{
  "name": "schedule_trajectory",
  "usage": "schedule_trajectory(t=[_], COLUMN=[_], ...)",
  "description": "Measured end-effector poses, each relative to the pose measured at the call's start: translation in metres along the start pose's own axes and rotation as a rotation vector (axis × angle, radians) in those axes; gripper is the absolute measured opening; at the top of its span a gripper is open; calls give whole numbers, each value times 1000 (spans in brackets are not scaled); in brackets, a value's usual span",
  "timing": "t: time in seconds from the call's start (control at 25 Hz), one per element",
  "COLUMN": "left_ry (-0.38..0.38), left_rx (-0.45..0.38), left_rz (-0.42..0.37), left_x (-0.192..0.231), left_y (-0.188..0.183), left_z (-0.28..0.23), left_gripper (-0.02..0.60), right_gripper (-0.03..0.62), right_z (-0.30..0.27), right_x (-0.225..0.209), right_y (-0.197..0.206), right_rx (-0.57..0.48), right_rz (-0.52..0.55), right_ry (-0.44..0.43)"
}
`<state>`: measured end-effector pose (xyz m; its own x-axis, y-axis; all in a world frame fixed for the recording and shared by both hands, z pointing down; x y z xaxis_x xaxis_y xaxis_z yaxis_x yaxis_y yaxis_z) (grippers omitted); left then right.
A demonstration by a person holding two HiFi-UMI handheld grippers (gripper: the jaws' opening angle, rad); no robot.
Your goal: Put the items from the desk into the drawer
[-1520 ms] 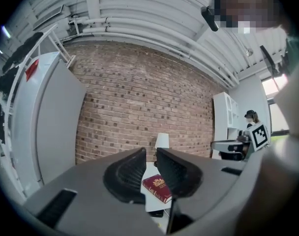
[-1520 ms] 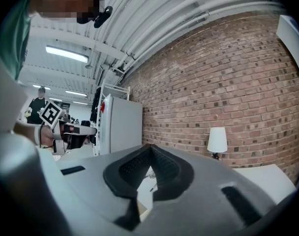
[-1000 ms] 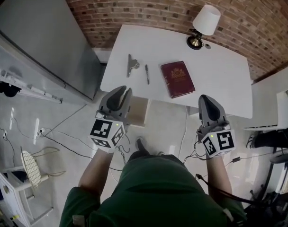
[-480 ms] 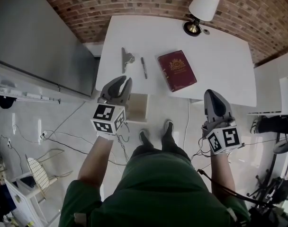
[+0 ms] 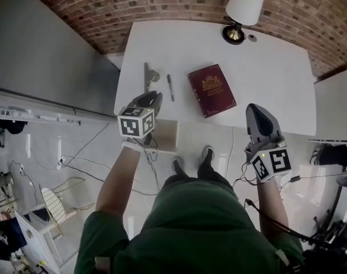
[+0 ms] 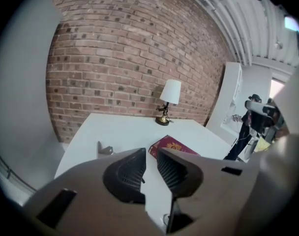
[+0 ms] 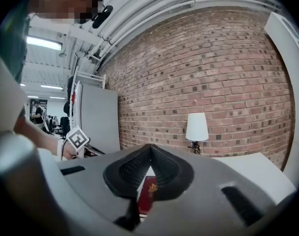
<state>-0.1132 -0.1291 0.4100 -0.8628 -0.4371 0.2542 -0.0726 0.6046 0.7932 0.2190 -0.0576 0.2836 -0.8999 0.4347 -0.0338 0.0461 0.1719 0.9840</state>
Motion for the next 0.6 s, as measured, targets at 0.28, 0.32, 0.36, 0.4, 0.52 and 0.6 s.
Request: schedule_trajectory(t=[0.28,0.32,0.36,0.4,0.52,0.6], left_ry=[-57,-67,-74,-77,-77,-84], left_rx=[145,162,180,197,246,279], left_rz=[134,148,163,179,244,277], left_x=[21,24,27,30,36,40], left_y=[16,17,18,19,25,31], left_z=[-59,-65,-72,-78,-97,-110], left_gripper=[64,64,67,69,80,81], right_gripper=[3,3,3,3,3,3], right_z=[-3,-4,-4,-5,-5,-4], right_x=[-51,-56,-61,-66,-80,-88], right_y=[12,14,16,18,23,26], right_rx=[25,30,34,37,43,46], right_rz=[-34,-39,-43,-46,-55,-61], right_ry=[28,29,30,31,37,45])
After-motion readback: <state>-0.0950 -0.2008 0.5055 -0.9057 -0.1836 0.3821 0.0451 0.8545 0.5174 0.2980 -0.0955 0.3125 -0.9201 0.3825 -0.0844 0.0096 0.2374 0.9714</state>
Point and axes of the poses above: the fingertips, and each gripper's own axes: z backward along the fingers, x to its left, y out of its underside, the point moved 7 cm from there along z, backward along the fingers, and after that the axes turned 4 degrees about y, right-handed, at the moved point
